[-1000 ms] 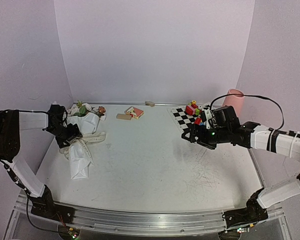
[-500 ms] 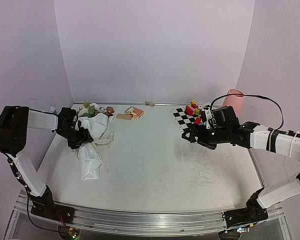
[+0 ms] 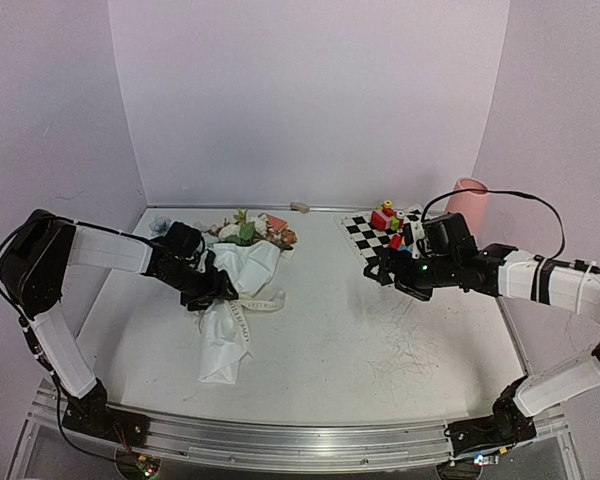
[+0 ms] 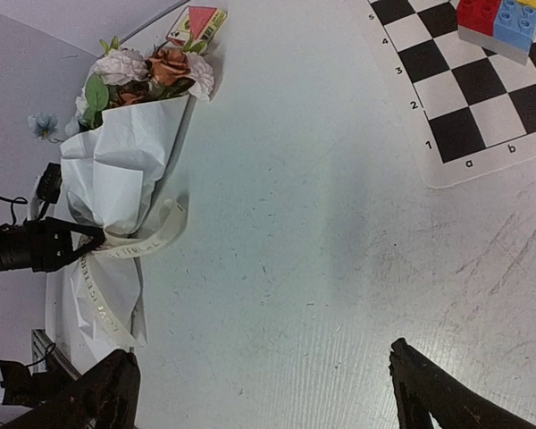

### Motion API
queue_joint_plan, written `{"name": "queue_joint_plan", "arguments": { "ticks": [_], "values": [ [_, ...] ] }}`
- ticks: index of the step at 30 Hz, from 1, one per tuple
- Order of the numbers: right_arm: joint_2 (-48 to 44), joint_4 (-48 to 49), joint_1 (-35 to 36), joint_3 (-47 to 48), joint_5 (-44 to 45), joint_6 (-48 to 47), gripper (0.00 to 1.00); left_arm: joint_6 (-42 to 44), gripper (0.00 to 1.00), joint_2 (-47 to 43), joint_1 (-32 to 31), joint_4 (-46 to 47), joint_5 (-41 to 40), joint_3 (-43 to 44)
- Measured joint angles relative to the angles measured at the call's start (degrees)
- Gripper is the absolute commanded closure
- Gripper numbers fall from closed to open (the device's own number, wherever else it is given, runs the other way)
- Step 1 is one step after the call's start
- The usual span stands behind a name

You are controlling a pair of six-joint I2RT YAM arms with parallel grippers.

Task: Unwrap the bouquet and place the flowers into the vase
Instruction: Move the fake flower to the center of the board.

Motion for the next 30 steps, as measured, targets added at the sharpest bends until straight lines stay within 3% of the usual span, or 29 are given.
{"name": "queue_joint_plan", "arguments": {
  "ticks": [4, 19, 25, 30],
  "values": [
    [0.00, 0.00, 0.04, 0.00, 0.26, 0.75, 0.02, -3.88, 0.27, 2.17, -3.49, 0.92, 1.15, 2.38],
    [-7.59, -2.69, 0.22, 0.00, 3.34, 3.23, 0.02, -7.43, 0.28, 20.95, -12.17, 3.68, 4.42, 25.38],
    [-8.26, -3.65, 0.23, -0.72, 3.37, 3.72, 0.02, -7.41, 0.29, 23.11, -15.64, 4.31, 5.32, 28.08],
    [-7.91, -3.92, 0.37, -0.96, 2.89, 3.16, 0.04, -7.08, 0.22, 22.78, -17.98, 5.19, 5.71, 27.11]
  ]
}}
